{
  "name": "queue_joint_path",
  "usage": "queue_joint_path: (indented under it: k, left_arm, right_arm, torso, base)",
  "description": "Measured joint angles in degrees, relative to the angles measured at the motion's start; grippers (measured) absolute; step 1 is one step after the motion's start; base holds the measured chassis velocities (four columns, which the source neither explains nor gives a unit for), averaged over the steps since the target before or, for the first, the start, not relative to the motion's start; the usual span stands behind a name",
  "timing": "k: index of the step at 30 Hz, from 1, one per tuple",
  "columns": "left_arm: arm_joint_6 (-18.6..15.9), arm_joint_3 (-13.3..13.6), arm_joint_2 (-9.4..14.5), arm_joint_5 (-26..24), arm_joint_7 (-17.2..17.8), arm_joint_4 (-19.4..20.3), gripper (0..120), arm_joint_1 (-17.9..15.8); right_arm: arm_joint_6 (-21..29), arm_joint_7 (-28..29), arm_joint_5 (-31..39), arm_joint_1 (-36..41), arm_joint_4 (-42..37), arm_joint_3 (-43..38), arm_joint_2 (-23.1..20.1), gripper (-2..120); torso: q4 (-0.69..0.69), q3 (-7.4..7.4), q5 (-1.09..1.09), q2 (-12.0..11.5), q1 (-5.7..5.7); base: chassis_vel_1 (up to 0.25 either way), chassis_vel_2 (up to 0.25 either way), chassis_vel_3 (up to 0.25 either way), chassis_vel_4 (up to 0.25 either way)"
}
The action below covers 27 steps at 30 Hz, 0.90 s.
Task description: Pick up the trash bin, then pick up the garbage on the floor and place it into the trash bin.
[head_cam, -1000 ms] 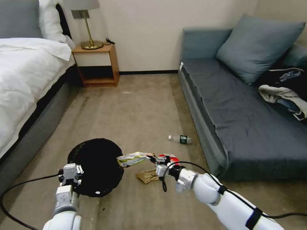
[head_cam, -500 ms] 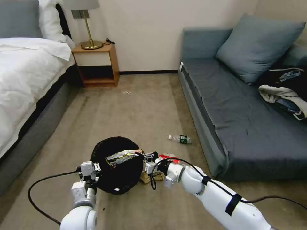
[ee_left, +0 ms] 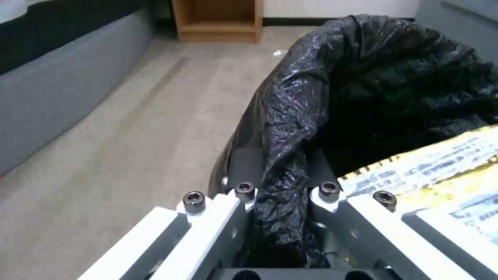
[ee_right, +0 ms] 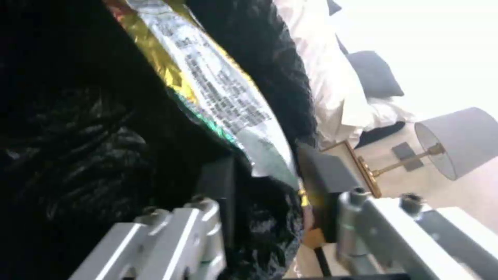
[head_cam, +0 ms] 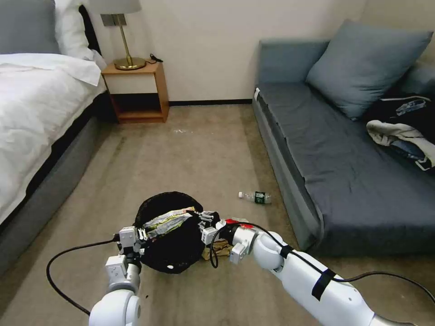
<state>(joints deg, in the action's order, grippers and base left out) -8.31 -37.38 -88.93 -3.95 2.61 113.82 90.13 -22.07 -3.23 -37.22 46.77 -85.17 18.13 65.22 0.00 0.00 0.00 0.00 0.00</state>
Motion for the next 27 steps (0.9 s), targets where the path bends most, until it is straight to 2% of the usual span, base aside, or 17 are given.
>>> queue_joint_path:
  k: [4,6,8,10,12,14,16,23,26,27]
  left_arm:
    - [0.4,-0.3,0.2,0.0,0.0,0.4,7,0.8]
    - [0.4,-0.4,0.3,0.1,0.0,0.6,7,1.0]
    - [0.5,-0.6,0.5,0.0,-0.1,1.2,7,1.4]
    - [0.5,-0.7,0.5,-0.1,-0.1,1.4,7,1.6]
    - [0.5,-0.8,0.7,-1.5,-0.3,2.0,7,2.0]
    - [0.5,-0.9,0.7,-2.4,-0.4,2.1,7,2.1]
    - [0.5,-1.3,0.9,-4.5,-0.5,2.3,7,2.3]
    - [0.6,-2.7,1.2,-7.9,-0.3,2.9,7,2.4]
    - [1.4,-5.1,2.1,-7.7,0.5,3.4,7,1.0]
    - [1.4,-5.1,2.1,-7.7,0.5,3.4,7,1.0]
  right_arm:
    - [-1.2,0.0,1.2,1.3,-0.6,-0.6,-0.2,55]
    - [-1.3,0.0,1.7,1.6,-0.9,-0.7,-0.3,58]
    - [-1.4,-0.1,3.2,2.4,-1.6,-1.1,-0.6,70]
    - [-1.4,-0.1,3.6,2.6,-1.8,-1.3,-0.7,74]
    - [-1.4,-0.2,5.2,3.3,-2.6,-2.0,-1.2,84]
    - [-1.2,-0.2,6.3,3.7,-3.0,-2.3,-1.5,87]
    - [-0.5,-0.2,9.4,4.5,-4.1,-3.0,-2.2,98]
    - [1.2,0.0,17.6,7.5,-7.6,-6.0,-4.1,100]
    - [3.3,0.0,22.3,10.7,-10.7,-10.6,-5.3,100]
    - [3.3,0.0,22.3,10.7,-10.7,-10.6,-5.3,100]
  torso:
    - [0.0,0.0,0.0,0.0,0.0]
    - [0.0,0.0,0.0,0.0,0.0]
    - [0.0,0.0,0.01,0.0,0.0]
    - [0.0,0.0,0.0,0.0,0.0]
    - [0.0,0.0,0.01,0.0,0.0]
    - [0.0,0.0,0.0,0.0,0.0]
    - [0.0,-0.01,0.0,0.0,0.0]
    - [0.01,-0.01,0.0,0.0,0.0]
    - [0.01,0.0,0.01,0.0,0.0]
    - [0.01,0.0,0.01,0.0,0.0]
  base:
    - [0.0,0.0,0.0,0.0]
    - [0.0,0.0,0.0,0.0]
    - [0.0,0.0,0.0,0.0]
    - [0.0,0.0,0.0,0.0]
    - [0.0,0.0,0.0,0.0]
    - [0.0,0.0,0.0,0.0]
    - [0.0,0.0,0.0,0.0]
    - [0.0,0.0,0.0,0.0]
    - [0.0,0.0,0.0,0.0]
    - [0.0,0.0,0.0,0.0]
